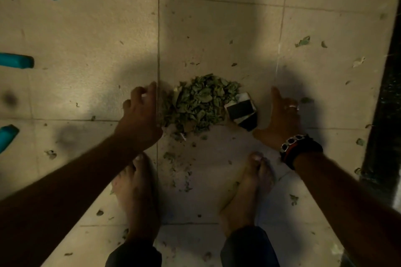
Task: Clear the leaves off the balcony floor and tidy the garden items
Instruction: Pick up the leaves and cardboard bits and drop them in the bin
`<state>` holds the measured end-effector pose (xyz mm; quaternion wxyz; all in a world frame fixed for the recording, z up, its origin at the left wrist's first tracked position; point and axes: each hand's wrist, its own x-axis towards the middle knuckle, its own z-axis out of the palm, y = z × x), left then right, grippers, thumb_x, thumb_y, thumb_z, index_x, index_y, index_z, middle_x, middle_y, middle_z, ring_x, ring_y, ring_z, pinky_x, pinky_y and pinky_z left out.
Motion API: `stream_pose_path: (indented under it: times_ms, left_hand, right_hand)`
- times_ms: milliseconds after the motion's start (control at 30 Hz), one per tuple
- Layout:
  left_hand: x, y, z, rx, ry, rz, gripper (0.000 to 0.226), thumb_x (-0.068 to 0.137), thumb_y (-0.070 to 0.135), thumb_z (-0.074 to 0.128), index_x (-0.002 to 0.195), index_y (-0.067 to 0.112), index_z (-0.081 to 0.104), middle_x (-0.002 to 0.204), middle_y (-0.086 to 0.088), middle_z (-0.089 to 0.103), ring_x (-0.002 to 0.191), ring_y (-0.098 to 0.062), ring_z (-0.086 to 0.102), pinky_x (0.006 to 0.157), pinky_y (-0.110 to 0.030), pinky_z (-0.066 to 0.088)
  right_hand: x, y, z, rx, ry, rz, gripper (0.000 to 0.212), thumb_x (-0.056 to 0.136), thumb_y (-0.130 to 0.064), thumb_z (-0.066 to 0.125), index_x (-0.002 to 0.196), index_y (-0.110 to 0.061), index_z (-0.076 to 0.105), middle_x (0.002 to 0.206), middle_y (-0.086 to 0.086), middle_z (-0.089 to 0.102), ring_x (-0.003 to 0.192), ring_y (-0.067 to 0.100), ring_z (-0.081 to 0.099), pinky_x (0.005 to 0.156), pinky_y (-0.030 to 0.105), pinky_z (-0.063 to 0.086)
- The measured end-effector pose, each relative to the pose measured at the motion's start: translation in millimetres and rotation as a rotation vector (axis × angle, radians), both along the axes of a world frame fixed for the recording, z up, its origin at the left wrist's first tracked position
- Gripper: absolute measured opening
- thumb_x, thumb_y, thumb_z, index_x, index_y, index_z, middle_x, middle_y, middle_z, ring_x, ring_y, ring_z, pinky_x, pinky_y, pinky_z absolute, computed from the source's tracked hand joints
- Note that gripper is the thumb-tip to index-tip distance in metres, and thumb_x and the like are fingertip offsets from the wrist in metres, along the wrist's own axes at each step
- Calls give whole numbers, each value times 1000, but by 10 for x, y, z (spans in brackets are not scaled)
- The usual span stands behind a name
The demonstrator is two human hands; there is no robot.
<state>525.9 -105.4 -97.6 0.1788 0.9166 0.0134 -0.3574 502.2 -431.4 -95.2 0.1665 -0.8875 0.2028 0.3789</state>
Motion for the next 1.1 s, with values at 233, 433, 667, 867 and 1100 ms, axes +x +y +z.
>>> stream_pose_path:
  times_ms: [233,433,667,867,1100]
  left_hand:
    - [91,-645,-168,-101,-42,-38,123,67,35,86,154,33,-1,143,-19,22,122,-44,47,97,-51,51]
    - [71,-873,-250,-148,-86,-29,100,80,36,76,156,27,11,149,-19,25,121,-39,52,98,-43,51]
    - [52,-855,42,-367,-58,60,87,78,31,79,151,26,32,139,-13,39,125,-31,47,101,-37,46]
    - [66,-947,1005,-427,-25,33,91,74,26,83,150,22,34,134,-10,42,119,-25,48,96,-25,41]
    - [220,-1047,3147,-479,-43,26,87,73,23,84,147,21,37,135,-10,43,118,-24,49,98,-34,49]
  right_hand:
    - [104,779,-200,36,-12,125,125,67,-53,79,152,-33,-9,153,30,5,130,49,37,105,52,40]
    - [276,1191,-302,85,-119,103,103,73,-31,80,151,-29,13,147,24,22,125,42,43,95,44,46]
    - [50,1143,-89,447,-183,-174,80,67,-34,78,139,-20,44,131,8,55,119,28,53,101,41,47]
    - [17,1020,953,617,-197,-375,62,78,-4,75,126,-34,49,110,-13,65,95,-9,61,77,7,48]
    - [201,916,3132,590,-219,-342,60,79,-4,72,132,-20,48,106,-9,63,89,-4,59,65,-4,39]
